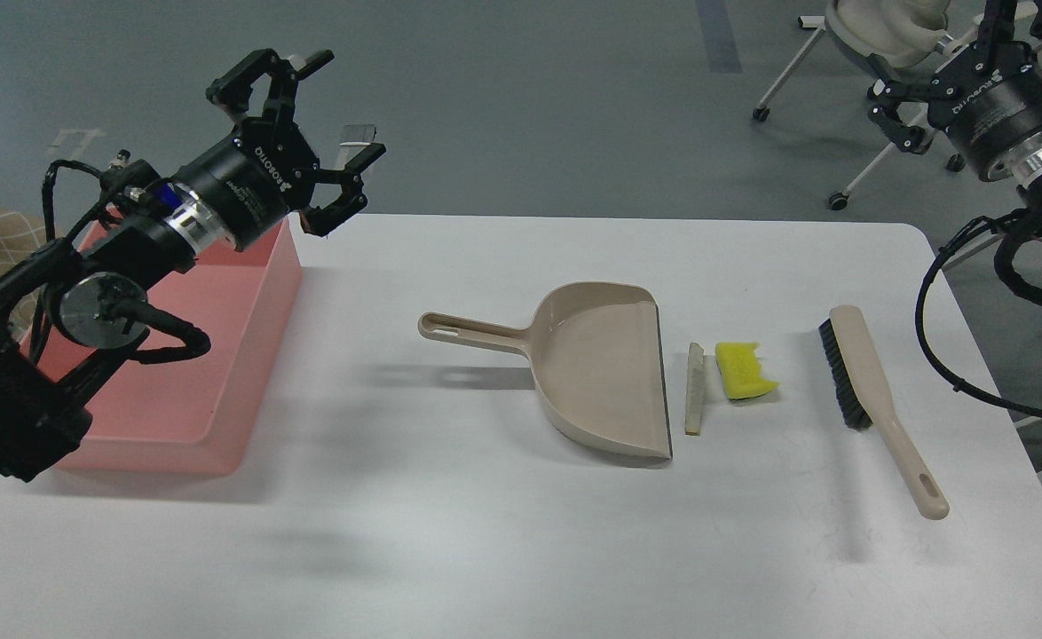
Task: Sweep and dump garbage into bin
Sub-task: 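Move the left gripper from above the pink bin toward the dustpan handle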
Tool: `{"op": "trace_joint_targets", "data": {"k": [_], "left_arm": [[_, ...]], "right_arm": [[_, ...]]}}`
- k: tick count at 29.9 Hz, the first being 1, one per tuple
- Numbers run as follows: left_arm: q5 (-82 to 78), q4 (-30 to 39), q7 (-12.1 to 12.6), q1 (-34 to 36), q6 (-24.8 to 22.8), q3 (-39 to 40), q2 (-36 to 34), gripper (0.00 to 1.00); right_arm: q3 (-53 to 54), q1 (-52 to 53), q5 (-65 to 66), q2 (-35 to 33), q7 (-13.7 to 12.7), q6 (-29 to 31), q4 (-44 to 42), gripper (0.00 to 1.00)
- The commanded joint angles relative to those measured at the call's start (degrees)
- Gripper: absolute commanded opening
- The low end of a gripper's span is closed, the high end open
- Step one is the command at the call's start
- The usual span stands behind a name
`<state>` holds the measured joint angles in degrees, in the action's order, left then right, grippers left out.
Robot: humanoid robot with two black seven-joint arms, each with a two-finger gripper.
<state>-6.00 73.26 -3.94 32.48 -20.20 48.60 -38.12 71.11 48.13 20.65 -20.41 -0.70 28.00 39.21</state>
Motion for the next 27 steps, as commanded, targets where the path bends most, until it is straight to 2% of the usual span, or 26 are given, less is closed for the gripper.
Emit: {"op": "trace_joint_targets", "data": {"k": [1,4,8,10,18,27], "left_arm": [[-0.2,7.5,-0.4,-5.2,2.0,0.7,-5.1,0.93],[-1.1,14.5,-0.8,-9.8,6.6,0.8,-9.1,0.92],[-5.5,18.8,-1.1,-13.8,8.9,0.7,-11.2,0.87],[-9.2,20.7,-1.1,-17.1,12.0,0.3,-11.2,0.81],[-19.9,23.7,-0.7,-23.9,18.2,-0.3,-7.9,0.78],[-30.0,23.6,-0.3,-23.9,23.2,-7.5,-3.8,0.73]], "right_arm": [[0.1,-0.2,-0.1,-0.1,0.1,0.0,0.0,1.00],[1.2,-0.4,-0.1,-0.1,0.1,0.0,-0.3,1.00],[1.6,-0.8,-0.1,-0.2,0.1,0.0,-0.4,1.00],[1.6,-1.0,-0.1,-0.3,0.1,0.0,-0.3,1.00],[1.7,-1.5,-0.1,-1.2,0.1,0.0,-0.4,1.00],[2.0,-2.0,-0.1,-1.1,0.1,0.0,-0.4,1.00]]}}
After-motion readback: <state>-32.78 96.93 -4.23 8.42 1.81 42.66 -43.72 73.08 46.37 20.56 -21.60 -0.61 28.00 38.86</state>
